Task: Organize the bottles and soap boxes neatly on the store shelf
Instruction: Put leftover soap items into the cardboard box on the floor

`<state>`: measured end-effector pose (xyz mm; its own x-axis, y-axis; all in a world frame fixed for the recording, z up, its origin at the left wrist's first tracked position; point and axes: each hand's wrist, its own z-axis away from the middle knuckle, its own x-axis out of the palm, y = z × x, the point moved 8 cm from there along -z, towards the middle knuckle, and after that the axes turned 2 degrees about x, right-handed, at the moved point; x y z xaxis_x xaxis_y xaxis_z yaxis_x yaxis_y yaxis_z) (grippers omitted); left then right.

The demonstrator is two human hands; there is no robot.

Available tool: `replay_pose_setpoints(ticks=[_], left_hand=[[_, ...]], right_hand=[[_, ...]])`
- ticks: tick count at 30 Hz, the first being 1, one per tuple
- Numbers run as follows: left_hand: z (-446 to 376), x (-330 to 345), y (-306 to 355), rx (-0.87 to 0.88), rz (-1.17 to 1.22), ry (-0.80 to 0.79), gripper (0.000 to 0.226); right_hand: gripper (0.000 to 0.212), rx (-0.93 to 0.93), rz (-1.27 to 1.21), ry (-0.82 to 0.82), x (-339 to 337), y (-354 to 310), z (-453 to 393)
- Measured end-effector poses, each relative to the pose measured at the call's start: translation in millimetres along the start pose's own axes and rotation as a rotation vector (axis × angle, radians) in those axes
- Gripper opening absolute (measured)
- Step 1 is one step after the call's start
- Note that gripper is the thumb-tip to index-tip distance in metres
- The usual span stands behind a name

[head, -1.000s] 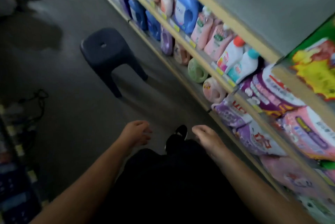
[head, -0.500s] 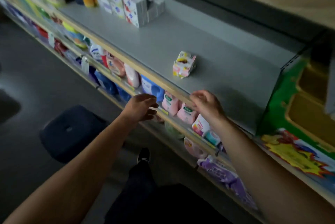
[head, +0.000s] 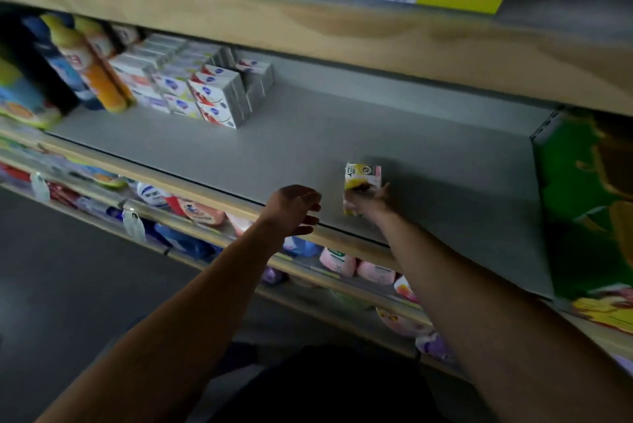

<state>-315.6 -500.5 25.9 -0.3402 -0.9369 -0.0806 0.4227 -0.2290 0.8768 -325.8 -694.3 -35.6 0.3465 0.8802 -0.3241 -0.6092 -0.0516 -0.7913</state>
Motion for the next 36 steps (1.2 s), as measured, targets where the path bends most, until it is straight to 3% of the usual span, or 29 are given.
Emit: replay_pose_setpoints(ticks=[3,7,12,15,18,21,24,28,32,36], left_hand=[[-19.4,3.2,-0.3,-0.015,-0.025,-0.023,0.009],[-42.2,19.1,-7.5,-0.022,-0.072,-0.049,0.01],[-73.8,48.1,-8.8,0.058,-0.375,0.01,0.047],[-88.7,70.9,-2.7,0.155,-0.722,0.046,0.06],[-100.9,91.0,0.8,0.238,-0.854,0.076,0.071],[-115.9,99.9,-3.8,0.175,-0.945,0.057,0.075],[-122.3,102.9,-6.6,0.084,-0.867,0.014,0.072],[-98.0,114.3,0.5,0.219,-0.552,-0.1,0.033],[-47.2,132.7,-1.8,0.303,-0.208,-0.351,0.031],[14.8,162.7,-42.7,0.083,-0.086,-0.726,0.016]], right_hand=[[0.076,0.022,-0.005,0.009,-8.5,2.4,2.7],[0.049,0.076,0.005,0.149,-48.3,7.5,17.5],[0.021,0.221,-0.46,0.016,-74.5,38.0,34.7],[0.017,0.261,-0.547,-0.067,-98.3,55.6,44.5],[0.014,0.255,-0.632,-0.121,-116.3,66.6,54.6],[0.026,0.266,-0.871,-0.188,-122.8,71.8,66.6],[0.033,0.259,-1.156,-0.25,-124.0,81.0,77.5],[0.032,0.082,-1.072,-0.205,-131.4,92.4,100.6],[0.035,0.085,-1.124,-0.002,-130.7,126.1,140.6],[0.036,0.094,-1.261,0.249,-115.5,171.0,201.4]])
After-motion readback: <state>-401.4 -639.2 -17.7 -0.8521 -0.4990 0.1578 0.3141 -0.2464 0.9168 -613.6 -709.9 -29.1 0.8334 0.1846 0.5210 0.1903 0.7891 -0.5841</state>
